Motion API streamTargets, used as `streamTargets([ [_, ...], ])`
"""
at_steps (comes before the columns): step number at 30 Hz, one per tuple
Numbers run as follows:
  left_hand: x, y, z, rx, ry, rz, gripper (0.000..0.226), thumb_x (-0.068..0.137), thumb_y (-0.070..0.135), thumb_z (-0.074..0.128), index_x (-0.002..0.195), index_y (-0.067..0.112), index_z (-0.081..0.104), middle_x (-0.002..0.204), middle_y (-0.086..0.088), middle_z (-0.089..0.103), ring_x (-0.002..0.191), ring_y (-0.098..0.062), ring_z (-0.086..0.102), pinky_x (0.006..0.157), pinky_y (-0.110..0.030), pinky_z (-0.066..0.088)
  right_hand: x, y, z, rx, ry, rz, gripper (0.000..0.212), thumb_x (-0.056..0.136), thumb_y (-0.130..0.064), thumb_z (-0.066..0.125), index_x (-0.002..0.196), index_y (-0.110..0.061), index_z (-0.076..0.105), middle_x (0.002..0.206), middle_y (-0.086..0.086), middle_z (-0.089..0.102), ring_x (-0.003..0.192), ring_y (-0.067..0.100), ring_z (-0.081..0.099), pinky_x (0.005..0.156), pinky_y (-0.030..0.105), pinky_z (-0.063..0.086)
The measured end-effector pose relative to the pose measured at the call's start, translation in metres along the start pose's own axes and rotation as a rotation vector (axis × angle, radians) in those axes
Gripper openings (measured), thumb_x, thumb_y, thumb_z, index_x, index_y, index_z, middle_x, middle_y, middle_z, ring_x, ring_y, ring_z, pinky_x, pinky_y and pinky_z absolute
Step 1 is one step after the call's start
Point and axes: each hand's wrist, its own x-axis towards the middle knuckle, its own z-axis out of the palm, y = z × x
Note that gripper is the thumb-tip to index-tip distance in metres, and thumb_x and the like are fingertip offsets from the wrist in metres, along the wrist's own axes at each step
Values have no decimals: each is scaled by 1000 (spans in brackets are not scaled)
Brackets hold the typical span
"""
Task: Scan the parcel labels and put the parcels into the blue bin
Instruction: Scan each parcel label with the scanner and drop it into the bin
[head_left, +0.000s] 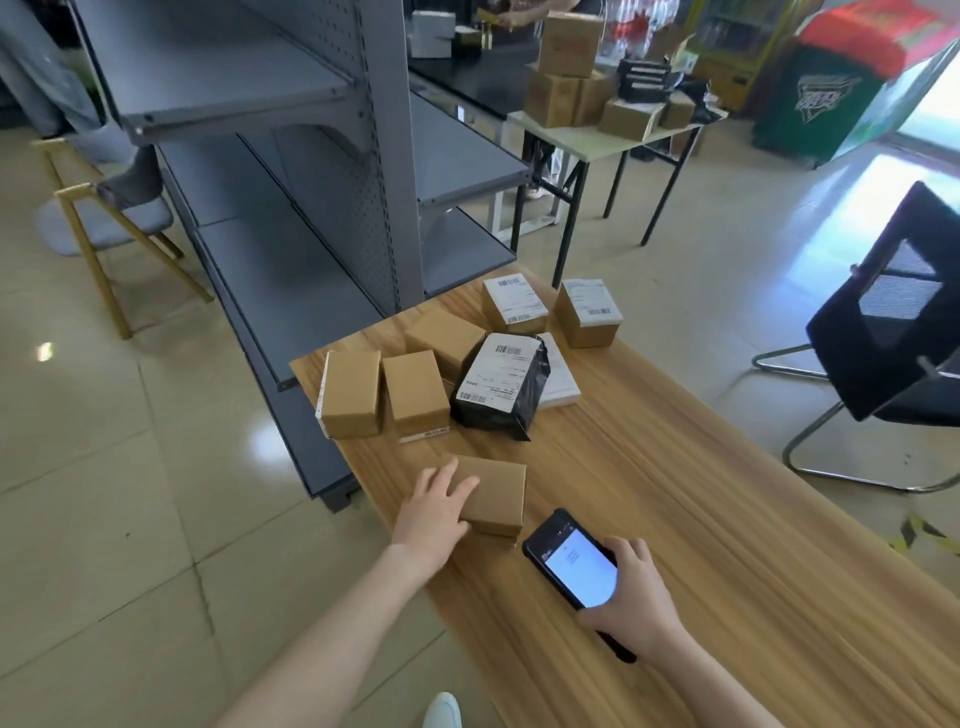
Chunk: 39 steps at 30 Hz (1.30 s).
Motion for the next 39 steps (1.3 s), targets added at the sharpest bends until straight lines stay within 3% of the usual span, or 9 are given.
streamTargets([
  [8,-48,47,24,127,34,-6,58,97,40,51,149,27,28,161,-5,15,144,-27,14,118,-45,17,-45,60,-18,4,-10,-4,100,54,-31,79,142,-20,33,124,-10,34,96,11,52,82,35,53],
  [20,-83,88,34,135,-1,-41,52,100,47,39,148,29,28,159,-4,19,144,-26,17,117,-44,24,-74,106,-33,-5,-37,-26,101,53,-35,80,141,-20,34,121,-11,35,99,12,50,85,37,52],
  [26,-49,78,10,18,-6,-49,48,103,47,28,146,28,35,154,0,34,141,-22,26,113,-39,29,-54,94,-39,19,-8,-16,100,53,-35,80,140,-21,34,117,-13,33,98,12,49,87,37,51],
  [31,-18,75,-6,-155,157,15,39,102,32,37,140,27,42,141,6,45,128,-18,40,104,-34,40,-35,81,-41,14,3,-6,96,55,-34,79,140,-21,35,116,-12,35,95,10,50,84,35,52],
  [33,-13,74,-6,-126,139,99,46,97,40,46,141,29,39,143,8,39,134,-16,33,105,-35,40,-28,76,-42,17,9,-3,95,56,-33,79,140,-21,35,118,-12,36,97,11,50,84,36,52],
  [35,-12,70,-2,-40,22,139,60,91,49,54,145,32,34,152,9,28,142,-15,20,110,-42,37,-21,72,-42,32,10,9,96,57,-31,81,140,-20,35,119,-11,36,98,14,50,83,36,53],
  [39,-6,61,6,6,-11,142,71,89,28,63,149,34,27,158,9,15,147,-16,6,115,-45,32,-12,65,-39,27,-7,9,96,58,-30,81,141,-20,35,120,-9,36,99,15,51,81,37,54],
])
